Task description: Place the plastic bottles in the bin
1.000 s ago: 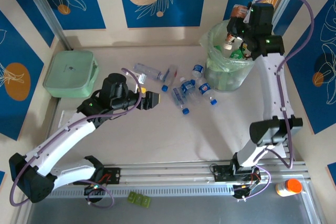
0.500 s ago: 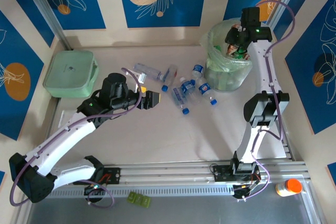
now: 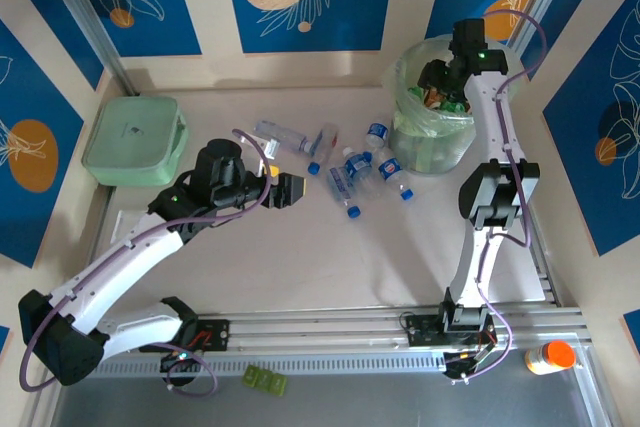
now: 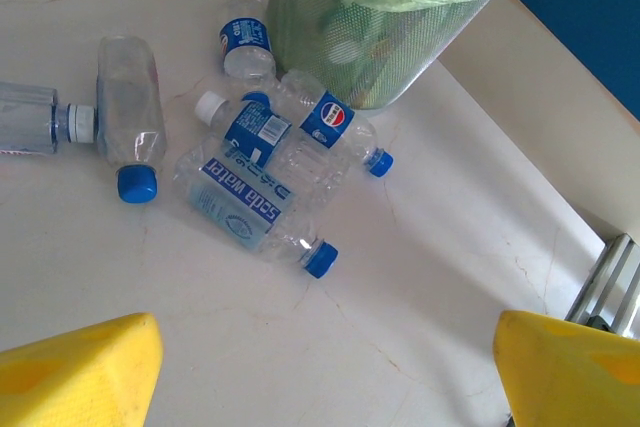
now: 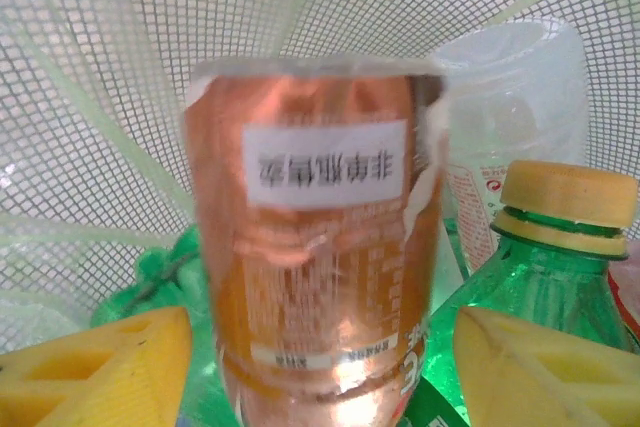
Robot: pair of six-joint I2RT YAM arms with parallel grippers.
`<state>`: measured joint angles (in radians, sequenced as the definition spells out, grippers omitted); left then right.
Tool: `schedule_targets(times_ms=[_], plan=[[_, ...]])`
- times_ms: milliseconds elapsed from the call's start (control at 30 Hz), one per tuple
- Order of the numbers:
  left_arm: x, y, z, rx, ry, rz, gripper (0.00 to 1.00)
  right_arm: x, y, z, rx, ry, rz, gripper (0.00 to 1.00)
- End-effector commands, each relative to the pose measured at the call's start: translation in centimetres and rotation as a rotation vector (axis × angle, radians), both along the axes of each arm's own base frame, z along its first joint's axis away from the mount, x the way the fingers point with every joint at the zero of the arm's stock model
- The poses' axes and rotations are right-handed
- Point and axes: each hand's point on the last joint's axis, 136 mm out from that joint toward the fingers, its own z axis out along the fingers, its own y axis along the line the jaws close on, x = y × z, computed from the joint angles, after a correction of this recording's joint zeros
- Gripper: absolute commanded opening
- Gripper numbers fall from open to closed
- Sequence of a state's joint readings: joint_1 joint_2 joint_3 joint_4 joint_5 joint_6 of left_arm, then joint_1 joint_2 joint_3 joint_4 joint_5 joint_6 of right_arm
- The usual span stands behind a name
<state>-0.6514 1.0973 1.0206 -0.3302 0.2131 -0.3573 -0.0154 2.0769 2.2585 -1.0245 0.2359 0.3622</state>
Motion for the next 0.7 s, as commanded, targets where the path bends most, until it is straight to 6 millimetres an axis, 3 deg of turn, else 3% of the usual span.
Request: schedule_targets(times_ms=[0, 200, 367, 467, 667], plan=[[0.1, -0.2, -0.1, 0.019, -0.023, -0.005, 0.86, -0.9, 0.0, 1.3, -0.007, 0.004, 0.004, 0.74], [0.3, 0.1, -0.2, 0.032, -0.028, 0.012, 0.86, -2.0, -0.3, 6.0, -0.039, -0.088, -0.010, 0.80], [0.5, 0.3, -0.3, 0.043, -0.029, 0.025, 0.86, -3.8, 1.2, 10.7, -0.043, -0.197, 0.018, 0.81], [0.7, 0.5, -0.6, 0.055, -0.024, 0.040, 0.86, -5.5, 2.7, 12.7, -0.049, -0.237, 0.047, 0.80], [1.4, 1.2, -1.1, 0.075, -0.005, 0.096, 0.86, -10.6, 8.7, 14.8, -0.102, -0.330, 0.190, 0.76]])
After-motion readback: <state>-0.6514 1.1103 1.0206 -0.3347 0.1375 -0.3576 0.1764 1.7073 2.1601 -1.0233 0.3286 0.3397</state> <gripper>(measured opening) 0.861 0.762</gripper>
